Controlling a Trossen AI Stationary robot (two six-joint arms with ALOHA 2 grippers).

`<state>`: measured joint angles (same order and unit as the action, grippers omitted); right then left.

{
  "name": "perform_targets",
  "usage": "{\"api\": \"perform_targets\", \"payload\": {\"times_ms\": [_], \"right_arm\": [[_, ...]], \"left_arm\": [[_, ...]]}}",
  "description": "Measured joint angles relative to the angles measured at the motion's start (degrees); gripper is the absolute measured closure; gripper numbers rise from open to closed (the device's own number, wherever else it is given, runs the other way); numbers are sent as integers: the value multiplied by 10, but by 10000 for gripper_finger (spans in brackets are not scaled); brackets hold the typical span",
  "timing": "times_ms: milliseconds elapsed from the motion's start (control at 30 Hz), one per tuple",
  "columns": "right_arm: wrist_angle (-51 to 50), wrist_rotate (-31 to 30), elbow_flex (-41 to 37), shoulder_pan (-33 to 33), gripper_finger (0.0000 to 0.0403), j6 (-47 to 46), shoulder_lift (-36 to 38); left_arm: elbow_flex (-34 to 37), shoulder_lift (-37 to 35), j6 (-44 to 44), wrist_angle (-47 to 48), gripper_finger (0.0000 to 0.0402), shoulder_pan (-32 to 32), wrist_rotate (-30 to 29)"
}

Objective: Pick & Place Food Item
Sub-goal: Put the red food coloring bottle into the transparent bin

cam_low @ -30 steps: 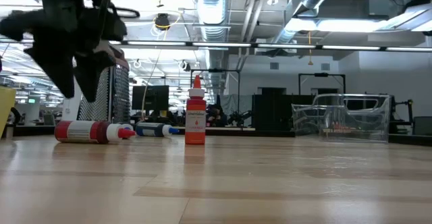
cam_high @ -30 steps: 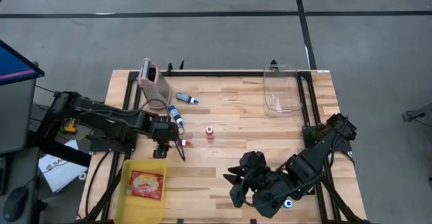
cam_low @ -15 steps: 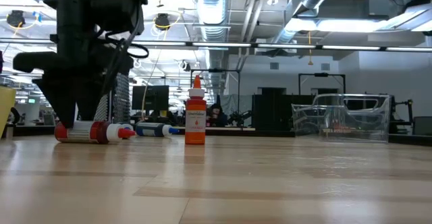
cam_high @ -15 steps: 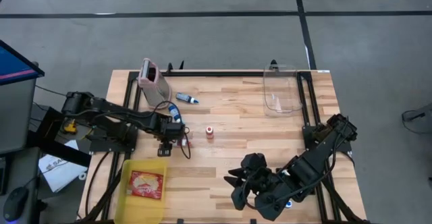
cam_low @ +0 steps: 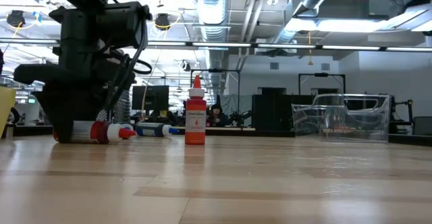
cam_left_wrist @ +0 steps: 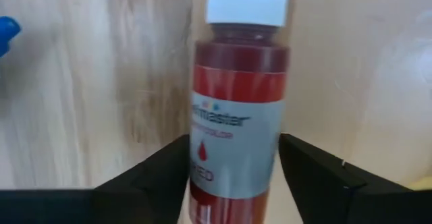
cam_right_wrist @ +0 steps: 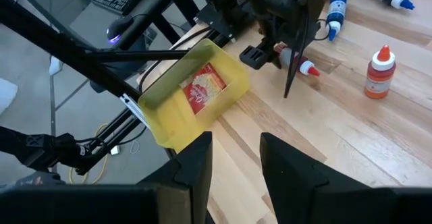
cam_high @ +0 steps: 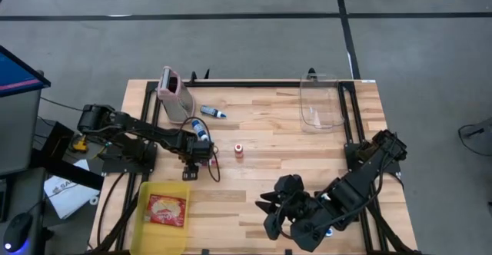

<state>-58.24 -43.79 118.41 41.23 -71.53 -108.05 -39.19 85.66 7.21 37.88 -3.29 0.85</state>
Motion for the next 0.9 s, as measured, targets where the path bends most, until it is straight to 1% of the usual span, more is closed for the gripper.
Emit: {"api": "perform_targets", "payload": {"times_ms": [233,300,400,567,733,800,900], "right_arm": [[0,0,0,0,285,2,0],[0,0,0,0,285,1,0],[0,-4,0,0,285,1,0],[0,-26,0,-1,285,8,0],[0,-25,0,-15,285,43,0],[0,-21,0,-24,285,60,0],[0,4,0,-45,284,70,0]], "left_arm": [[3,-4,22,-2,286,1,-8],[5,-15,26,-3,301,0,-3],[6,-43,35,-10,300,0,22],[5,-133,66,-24,284,-1,84],[-2,-238,108,-90,291,-13,148],[-10,-269,131,-127,291,-20,164],[-25,-295,162,-173,286,-33,167]]}}
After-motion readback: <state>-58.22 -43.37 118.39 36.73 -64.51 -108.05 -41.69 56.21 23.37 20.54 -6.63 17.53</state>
